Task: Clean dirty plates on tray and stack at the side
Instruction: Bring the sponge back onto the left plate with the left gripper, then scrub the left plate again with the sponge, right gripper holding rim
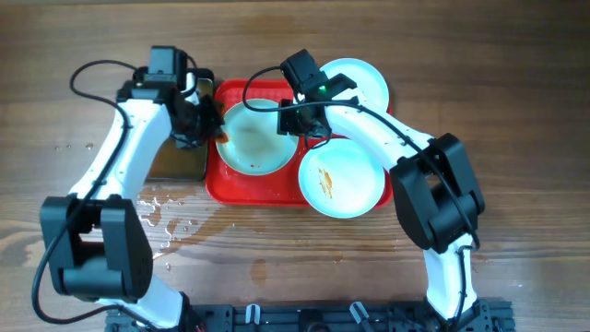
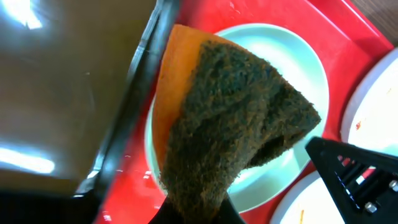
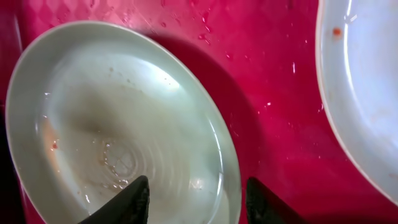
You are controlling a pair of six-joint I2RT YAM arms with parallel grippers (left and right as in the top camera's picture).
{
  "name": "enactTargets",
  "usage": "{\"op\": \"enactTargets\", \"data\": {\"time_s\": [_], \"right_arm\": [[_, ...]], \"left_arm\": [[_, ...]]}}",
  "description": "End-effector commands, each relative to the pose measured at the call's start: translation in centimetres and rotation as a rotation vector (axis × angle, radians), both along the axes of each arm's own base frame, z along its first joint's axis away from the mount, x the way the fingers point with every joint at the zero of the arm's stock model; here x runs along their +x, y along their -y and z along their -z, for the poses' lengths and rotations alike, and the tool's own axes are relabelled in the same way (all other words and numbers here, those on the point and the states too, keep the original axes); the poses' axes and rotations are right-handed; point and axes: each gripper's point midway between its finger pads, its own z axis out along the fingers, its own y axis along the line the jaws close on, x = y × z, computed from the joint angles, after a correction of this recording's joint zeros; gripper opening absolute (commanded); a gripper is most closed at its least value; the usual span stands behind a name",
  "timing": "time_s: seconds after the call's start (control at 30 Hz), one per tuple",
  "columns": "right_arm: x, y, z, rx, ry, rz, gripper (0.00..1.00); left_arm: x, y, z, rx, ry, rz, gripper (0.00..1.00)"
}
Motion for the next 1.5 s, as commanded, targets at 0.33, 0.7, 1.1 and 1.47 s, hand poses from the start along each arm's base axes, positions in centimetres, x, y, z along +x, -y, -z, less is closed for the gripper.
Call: {"op": "enactTargets", "data": {"time_s": [0.33, 0.7, 1.1, 1.47], "right_arm": [[0.8, 0.6, 3.9, -0.007, -0.025, -0.026, 0.33], [-0.1, 1.6, 4.7, 0.000, -0.137, 0.152, 0.04], [-0.5, 1.9, 4.4, 0.047, -0.182, 0.109, 0.04], [-0.1, 1.8, 4.3, 0.051, -0.160, 0.084, 0.04]], "left_arm": [[-1.0, 4.2, 2.0, 0.015, -0.008, -0.125, 0.04], [-0.6, 3.3, 2.2, 0.092, 0.005, -0.288, 0.04], [0.2, 4.8, 5.3, 0.158, 0.022, -0.111, 0.04], [-2.3, 5.1, 10.2, 0.215, -0.117, 0.058, 0.04]]}}
